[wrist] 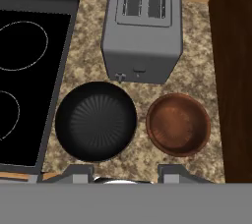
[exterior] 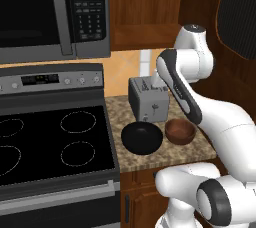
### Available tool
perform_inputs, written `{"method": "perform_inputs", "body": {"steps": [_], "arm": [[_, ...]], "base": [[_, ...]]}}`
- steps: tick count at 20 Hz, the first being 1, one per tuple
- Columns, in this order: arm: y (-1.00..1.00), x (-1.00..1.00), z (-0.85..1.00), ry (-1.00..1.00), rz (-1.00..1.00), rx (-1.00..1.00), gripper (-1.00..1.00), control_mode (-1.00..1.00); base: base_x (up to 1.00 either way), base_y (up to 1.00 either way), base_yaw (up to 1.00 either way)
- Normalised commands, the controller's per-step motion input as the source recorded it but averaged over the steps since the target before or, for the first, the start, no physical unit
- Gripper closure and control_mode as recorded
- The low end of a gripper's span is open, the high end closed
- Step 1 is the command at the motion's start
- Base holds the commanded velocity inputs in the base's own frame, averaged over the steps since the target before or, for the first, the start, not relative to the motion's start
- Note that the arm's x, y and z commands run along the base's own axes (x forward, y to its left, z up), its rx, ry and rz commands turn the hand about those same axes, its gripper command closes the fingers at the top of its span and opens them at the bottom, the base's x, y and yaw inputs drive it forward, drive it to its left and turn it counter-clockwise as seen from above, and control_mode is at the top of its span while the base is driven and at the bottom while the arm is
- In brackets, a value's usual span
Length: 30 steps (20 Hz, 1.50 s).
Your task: Pick up the bowls on the counter and stack them on top of one another in the open cabinet. Place the smaller bowl on top of the larger bowl.
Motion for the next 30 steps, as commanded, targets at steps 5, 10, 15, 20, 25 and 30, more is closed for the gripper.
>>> {"method": "perform_inputs", "body": {"steps": [5,10,15,20,25,30], "arm": [[-0.04,-0.03,-0.04,0.06,-0.01,0.01,-1.00,-1.00],[-0.04,-0.01,-0.33,-0.03,-0.20,-0.02,-1.00,-1.00],[-0.16,-0.04,-0.28,-0.09,-0.62,0.05,-1.00,-1.00],[-0.71,-0.03,-0.18,0.00,-0.67,0.15,-1.00,-1.00],[-0.98,0.00,-0.46,0.10,-0.43,0.10,-1.00,-1.00],[-0.24,-0.01,-0.68,0.03,-0.06,0.02,-1.00,-1.00]], "base": [[0.00,0.00,0.00],[0.00,0.00,0.00],[0.00,0.00,0.00],[0.00,0.00,0.00],[0.00,0.00,0.00],[0.00,0.00,0.00]]}}
